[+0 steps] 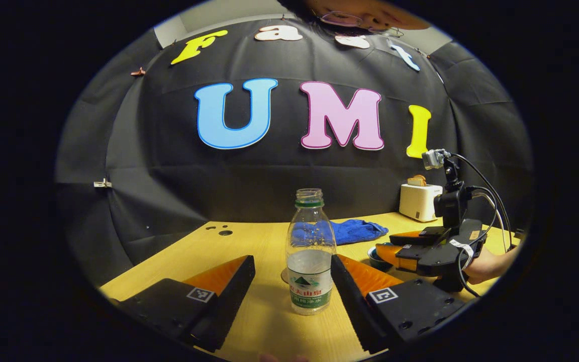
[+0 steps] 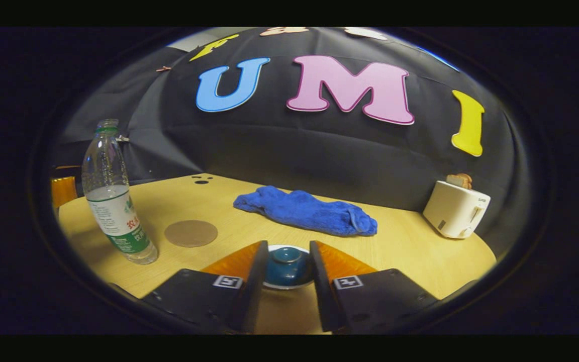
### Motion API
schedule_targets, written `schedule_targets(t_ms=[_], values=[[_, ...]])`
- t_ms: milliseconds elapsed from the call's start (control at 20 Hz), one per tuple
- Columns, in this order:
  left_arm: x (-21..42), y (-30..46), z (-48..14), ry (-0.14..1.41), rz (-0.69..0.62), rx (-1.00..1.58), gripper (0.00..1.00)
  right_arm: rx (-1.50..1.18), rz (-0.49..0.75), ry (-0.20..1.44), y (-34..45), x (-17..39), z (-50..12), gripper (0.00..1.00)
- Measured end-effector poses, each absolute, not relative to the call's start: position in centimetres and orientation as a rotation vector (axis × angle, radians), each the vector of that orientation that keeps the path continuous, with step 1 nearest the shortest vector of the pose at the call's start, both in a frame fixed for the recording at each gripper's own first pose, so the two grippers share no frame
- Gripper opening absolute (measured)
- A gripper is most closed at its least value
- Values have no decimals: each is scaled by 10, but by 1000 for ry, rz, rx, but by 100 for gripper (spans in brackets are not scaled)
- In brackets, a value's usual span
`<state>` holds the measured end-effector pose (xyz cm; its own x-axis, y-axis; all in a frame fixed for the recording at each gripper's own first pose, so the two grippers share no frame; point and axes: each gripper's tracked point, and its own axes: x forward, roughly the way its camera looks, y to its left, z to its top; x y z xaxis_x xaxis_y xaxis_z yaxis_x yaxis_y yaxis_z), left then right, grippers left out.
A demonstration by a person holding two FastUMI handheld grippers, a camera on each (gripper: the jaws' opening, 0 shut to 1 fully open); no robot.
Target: Open the teacup lid with one hand, grasp the water bottle and pour water into the teacup with the other hand; after pouring, place the water bottle on the coaster and then close the teacup lid.
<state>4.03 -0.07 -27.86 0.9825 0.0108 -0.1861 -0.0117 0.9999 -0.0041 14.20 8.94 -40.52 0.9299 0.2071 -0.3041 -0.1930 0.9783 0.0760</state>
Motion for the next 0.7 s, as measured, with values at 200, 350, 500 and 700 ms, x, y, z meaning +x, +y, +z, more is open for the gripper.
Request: schedule_targets(t_ms=[200, 350, 500, 700], values=[[40, 0, -283, 194, 20, -9, 95, 71, 215, 320, 91, 142, -401, 39], [40, -1, -286, 197, 21, -13, 95, 89, 228, 326, 91, 144, -402, 36], [42, -5, -288, 200, 4, -5, 95, 89, 233, 324, 91, 143, -400, 20], [50, -17, -297, 212, -32, -9, 95, 87, 222, 256, 84, 145, -376, 21]])
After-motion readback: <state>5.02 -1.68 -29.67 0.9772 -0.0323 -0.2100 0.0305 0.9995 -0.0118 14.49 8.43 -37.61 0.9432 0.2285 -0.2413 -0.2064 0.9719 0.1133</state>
